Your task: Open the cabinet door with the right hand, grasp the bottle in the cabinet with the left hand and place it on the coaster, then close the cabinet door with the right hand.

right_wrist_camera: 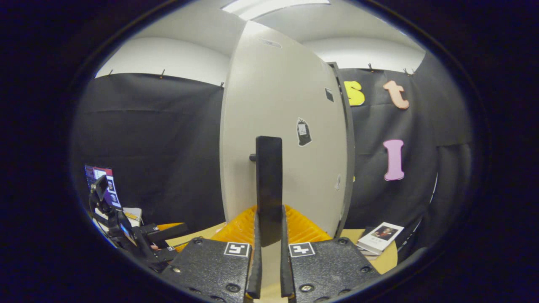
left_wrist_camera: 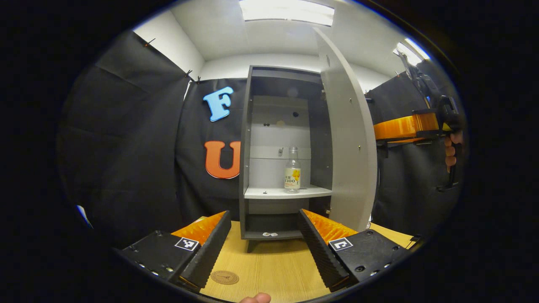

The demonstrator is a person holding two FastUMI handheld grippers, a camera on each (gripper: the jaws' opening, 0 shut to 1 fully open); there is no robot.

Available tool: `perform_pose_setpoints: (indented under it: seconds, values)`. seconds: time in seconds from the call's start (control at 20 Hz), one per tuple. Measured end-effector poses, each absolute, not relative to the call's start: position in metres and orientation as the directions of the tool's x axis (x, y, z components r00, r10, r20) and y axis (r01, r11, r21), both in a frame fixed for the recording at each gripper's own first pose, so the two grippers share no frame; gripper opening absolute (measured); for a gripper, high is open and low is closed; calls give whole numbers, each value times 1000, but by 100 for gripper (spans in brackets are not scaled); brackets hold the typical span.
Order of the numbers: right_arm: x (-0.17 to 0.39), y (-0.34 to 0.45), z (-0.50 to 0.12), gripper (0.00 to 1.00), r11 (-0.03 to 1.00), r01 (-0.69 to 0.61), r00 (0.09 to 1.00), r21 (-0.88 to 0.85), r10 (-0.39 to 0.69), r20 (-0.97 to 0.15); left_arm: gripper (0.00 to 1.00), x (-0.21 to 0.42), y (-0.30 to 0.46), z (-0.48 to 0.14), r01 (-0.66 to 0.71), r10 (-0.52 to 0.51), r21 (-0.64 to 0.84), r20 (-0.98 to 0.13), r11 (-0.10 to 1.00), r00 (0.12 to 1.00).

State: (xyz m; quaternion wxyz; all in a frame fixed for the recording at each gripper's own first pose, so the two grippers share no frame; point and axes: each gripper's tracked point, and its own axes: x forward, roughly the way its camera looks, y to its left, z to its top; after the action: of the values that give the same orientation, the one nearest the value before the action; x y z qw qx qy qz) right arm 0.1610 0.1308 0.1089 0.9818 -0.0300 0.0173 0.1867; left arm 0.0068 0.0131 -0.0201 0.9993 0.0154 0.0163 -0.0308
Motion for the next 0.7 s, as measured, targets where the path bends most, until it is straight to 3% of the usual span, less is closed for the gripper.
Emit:
perform_pose_setpoints:
  seconds: [0.45, 0.7]
  values:
    - [157, 75, 113, 15, 984, -169, 986, -53, 169, -12, 96, 5, -12, -28, 137, -135, 34, -47, 990, 990]
    - [155, 61, 113, 9, 989, -145, 989, 23, 145, 2, 96, 2, -13, -30, 141, -140, 32, -50, 989, 989]
